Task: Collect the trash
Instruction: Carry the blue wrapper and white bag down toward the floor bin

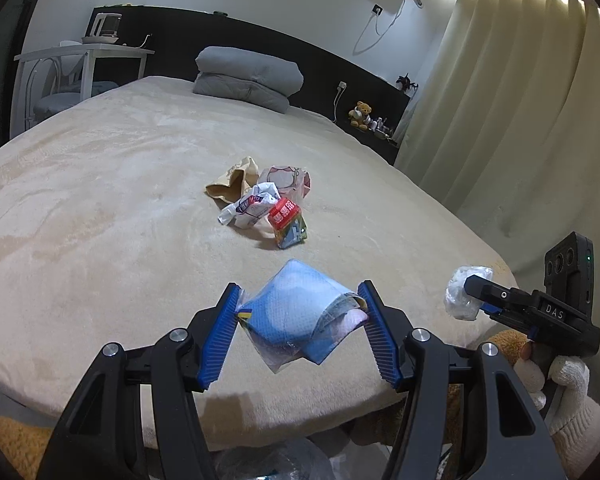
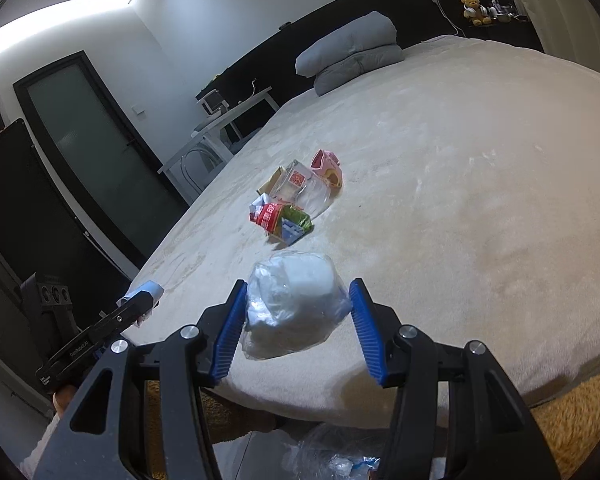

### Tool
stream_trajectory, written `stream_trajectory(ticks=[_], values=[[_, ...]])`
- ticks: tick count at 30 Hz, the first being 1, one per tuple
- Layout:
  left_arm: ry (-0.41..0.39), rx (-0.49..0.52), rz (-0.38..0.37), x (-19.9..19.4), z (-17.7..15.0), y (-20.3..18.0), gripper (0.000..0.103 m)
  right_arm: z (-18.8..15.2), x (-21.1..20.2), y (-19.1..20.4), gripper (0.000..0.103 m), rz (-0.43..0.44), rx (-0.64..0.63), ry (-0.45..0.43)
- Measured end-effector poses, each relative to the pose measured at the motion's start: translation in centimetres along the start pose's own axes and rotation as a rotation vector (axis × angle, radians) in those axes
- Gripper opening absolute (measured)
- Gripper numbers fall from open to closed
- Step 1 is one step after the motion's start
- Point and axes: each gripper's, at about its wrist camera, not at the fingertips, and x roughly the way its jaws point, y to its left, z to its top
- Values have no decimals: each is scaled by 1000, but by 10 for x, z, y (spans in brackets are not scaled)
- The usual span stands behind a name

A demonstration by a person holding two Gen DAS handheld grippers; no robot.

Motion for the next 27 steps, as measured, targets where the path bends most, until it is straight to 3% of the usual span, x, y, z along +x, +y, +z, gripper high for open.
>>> stream_trajectory(ticks=[16, 27], values=[[133, 34, -6, -13, -71, -28, 59, -62, -8, 12, 52, -26, -11, 119], [341, -20, -10, 4, -112, -30, 59, -104, 18, 12, 52, -75, 29, 300]])
